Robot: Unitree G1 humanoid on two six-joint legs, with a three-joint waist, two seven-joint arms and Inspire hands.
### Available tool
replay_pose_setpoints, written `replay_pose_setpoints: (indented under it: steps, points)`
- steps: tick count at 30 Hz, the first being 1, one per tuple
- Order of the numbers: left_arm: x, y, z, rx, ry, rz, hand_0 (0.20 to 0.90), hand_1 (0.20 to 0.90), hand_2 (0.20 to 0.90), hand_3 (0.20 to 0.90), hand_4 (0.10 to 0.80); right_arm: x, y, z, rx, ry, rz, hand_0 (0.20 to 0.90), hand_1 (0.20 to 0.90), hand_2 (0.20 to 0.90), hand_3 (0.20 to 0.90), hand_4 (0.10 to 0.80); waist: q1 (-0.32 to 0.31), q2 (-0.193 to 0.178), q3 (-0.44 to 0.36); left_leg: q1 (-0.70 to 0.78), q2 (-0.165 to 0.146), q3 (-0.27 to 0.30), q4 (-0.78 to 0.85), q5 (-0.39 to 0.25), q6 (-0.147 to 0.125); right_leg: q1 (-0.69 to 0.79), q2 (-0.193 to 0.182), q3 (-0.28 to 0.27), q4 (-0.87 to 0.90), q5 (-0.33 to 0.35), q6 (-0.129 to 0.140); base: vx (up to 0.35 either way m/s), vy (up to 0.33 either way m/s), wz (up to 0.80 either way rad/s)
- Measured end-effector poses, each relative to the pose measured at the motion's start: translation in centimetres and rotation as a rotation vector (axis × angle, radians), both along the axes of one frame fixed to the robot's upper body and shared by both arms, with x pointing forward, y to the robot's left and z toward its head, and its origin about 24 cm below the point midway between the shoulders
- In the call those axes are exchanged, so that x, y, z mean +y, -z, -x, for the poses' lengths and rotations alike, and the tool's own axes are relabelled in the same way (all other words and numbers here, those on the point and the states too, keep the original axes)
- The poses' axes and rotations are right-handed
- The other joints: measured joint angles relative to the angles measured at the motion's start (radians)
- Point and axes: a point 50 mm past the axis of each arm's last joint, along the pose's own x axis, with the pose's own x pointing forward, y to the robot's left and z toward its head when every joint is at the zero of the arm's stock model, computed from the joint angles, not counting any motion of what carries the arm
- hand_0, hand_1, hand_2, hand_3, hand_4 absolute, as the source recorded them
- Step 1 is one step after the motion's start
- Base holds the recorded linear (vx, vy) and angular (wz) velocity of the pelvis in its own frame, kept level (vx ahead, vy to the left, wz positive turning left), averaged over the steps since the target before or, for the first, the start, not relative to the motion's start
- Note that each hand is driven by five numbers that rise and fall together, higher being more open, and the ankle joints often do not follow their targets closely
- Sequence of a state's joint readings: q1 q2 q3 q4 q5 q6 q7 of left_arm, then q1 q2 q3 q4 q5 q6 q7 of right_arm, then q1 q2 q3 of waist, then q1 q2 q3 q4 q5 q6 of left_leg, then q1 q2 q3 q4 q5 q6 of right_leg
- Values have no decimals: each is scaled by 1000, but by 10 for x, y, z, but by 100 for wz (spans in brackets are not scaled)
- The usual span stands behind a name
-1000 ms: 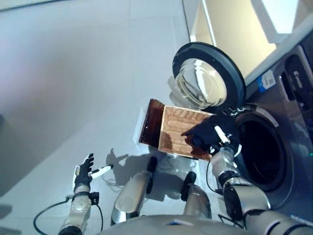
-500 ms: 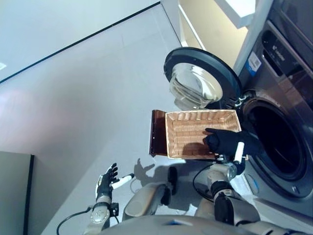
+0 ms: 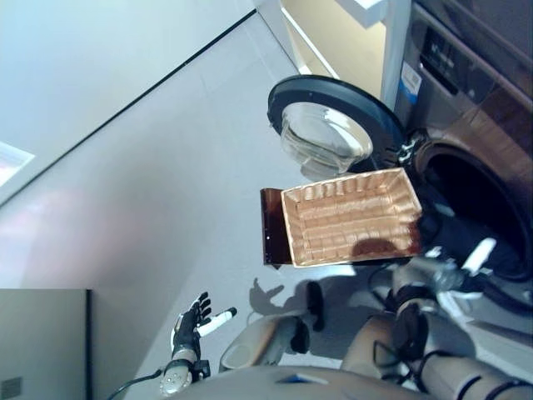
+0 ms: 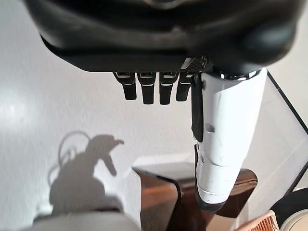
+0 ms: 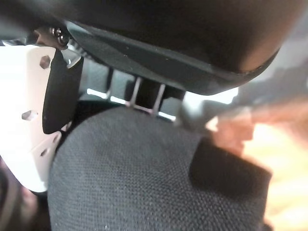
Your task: Pick up the clothes and place them into the washing machine
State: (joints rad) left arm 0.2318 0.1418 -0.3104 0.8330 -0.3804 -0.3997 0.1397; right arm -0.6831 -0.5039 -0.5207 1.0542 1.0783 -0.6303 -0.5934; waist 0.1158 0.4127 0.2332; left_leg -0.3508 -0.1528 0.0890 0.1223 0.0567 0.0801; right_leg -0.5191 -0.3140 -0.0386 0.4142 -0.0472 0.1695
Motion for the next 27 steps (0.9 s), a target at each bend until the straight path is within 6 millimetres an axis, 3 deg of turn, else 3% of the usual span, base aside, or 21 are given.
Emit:
replay_pose_setpoints:
  steps: [2,3,4,7,14,20,23,27]
  points:
    - [-1,-7,-9,-56,18,5,900,900,900,900,800,-26,-67,-8,-91,27,126,200,200,200,200,300,21,33,7,-18,-5,15,1,9,13,-42,-1,22,33,-8,-3,-32,19,-9]
    - [2,-10,-13,-84,14,-3,900,900,900,900,800,-30,-84,-12,-76,13,183,587,587,587,587,576,32,34,8,-25,-5,16,-2,10,13,-63,1,32,49,-9,-7,8,21,-12]
    - [4,-13,-14,-97,17,-8,900,900,900,900,800,-28,-80,-15,-24,-12,196,900,900,900,900,800,37,34,9,-34,-5,20,-2,12,15,-82,3,41,65,-19,-9,33,11,-12]
    - [5,-14,-20,-113,0,4,900,900,900,900,800,-19,-104,-32,-6,-116,301,900,900,900,900,800,37,33,14,-61,-5,45,-5,15,17,-139,14,78,88,-25,-9,59,33,-19]
    - [7,-16,-26,-137,-37,14,900,900,900,900,800,-16,-98,-36,1,-150,294,900,900,900,900,800,27,19,31,-31,-5,46,-42,29,28,-123,19,82,78,-21,-14,24,18,-4]
    - [8,-10,-25,-102,-61,10,900,900,900,900,800,-14,-66,-32,76,-200,239,900,900,900,900,800,4,4,43,24,3,11,-56,33,26,-50,20,46,67,-33,-12,8,-20,9]
    - [6,-5,-23,-67,-62,10,900,900,900,900,800,-5,-41,-32,137,-250,228,900,900,900,900,800,-1,-22,53,57,16,7,-56,29,20,-8,29,31,58,-39,-19,35,-56,2]
    - [10,4,-12,9,-89,-6,900,900,900,900,800,24,21,-26,314,-415,211,900,900,900,900,800,-11,-109,38,90,40,-16,-55,15,-1,43,47,-4,46,-53,-33,23,-88,6]
